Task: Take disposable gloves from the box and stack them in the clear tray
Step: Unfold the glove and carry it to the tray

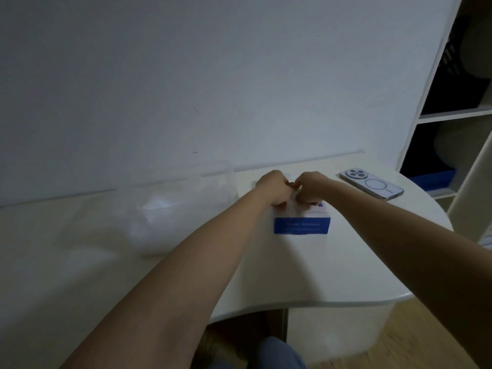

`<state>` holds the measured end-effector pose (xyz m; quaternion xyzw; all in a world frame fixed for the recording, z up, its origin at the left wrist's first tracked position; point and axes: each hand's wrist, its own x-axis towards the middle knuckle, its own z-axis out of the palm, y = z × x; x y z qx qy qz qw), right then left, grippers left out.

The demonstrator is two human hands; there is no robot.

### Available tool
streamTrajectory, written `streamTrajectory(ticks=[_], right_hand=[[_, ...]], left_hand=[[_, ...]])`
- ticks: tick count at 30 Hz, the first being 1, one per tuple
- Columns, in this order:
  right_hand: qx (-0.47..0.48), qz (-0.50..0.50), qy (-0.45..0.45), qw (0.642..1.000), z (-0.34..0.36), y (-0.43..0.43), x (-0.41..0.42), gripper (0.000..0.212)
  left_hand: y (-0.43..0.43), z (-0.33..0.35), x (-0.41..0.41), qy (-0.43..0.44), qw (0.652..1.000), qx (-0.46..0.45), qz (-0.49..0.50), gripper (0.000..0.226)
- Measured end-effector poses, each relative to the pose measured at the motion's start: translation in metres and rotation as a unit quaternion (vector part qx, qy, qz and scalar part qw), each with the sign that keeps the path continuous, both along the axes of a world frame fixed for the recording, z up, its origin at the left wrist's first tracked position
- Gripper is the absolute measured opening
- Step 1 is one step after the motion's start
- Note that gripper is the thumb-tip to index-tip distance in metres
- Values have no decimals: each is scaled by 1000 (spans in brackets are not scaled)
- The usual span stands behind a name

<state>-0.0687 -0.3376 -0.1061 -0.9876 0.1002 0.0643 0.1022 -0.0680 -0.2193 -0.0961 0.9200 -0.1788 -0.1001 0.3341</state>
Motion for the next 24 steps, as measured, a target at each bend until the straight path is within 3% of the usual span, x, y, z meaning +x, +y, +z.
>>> streamTrajectory(ticks=[6,10,13,17,21,24], right_hand=[[-10,-26,-1,1000,-9,-8,25,33],[-37,-10,52,998,-3,-14,46,22],[22,-18,116,993,3,-22,63,19],[101,-17,172,980,12,-27,68,16],[234,-42,175,956,22,-33,57,4],[290,-41,131,947,32,-32,46,14]], left_hand=[[-21,-3,34,91,992,86,1,24],[-35,11,55,152,972,174,-49,34],[-43,16,71,178,955,224,-80,39],[-39,14,80,195,955,206,-88,40],[-29,11,78,182,962,174,-104,42],[-22,11,67,145,969,164,-114,36]])
